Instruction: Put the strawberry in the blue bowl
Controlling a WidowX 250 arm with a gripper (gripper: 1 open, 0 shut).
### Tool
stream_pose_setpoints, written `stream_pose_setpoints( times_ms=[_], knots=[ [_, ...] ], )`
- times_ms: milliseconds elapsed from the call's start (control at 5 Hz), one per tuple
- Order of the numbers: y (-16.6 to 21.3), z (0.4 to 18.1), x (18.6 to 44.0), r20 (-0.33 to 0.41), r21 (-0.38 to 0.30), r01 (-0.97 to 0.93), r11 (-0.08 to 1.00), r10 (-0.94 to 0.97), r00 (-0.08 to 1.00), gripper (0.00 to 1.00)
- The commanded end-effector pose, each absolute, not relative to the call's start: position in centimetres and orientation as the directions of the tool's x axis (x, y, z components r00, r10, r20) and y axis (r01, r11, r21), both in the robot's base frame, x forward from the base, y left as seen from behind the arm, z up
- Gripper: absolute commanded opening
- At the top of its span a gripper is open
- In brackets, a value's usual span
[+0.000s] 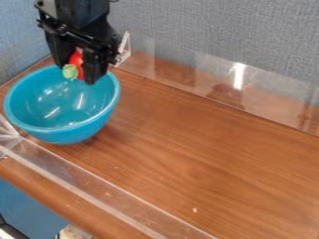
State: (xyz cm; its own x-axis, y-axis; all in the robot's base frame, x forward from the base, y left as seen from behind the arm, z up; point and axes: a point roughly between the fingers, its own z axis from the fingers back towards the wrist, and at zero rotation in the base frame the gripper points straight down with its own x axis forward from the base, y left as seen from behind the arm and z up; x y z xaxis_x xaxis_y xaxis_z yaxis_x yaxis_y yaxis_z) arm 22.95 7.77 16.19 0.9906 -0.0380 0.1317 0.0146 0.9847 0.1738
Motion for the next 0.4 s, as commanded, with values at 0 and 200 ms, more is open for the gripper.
stream_pose_setpoints(
  times_ms=[0,200],
  knots=[
    [7.92,16.74,22.76,0.150,0.186,0.002,0.983,-0.030,0.988,0.00],
    [8.05,16.43,22.60,0.139,0.186,0.000,0.983,-0.026,0.990,0.00]
  ],
)
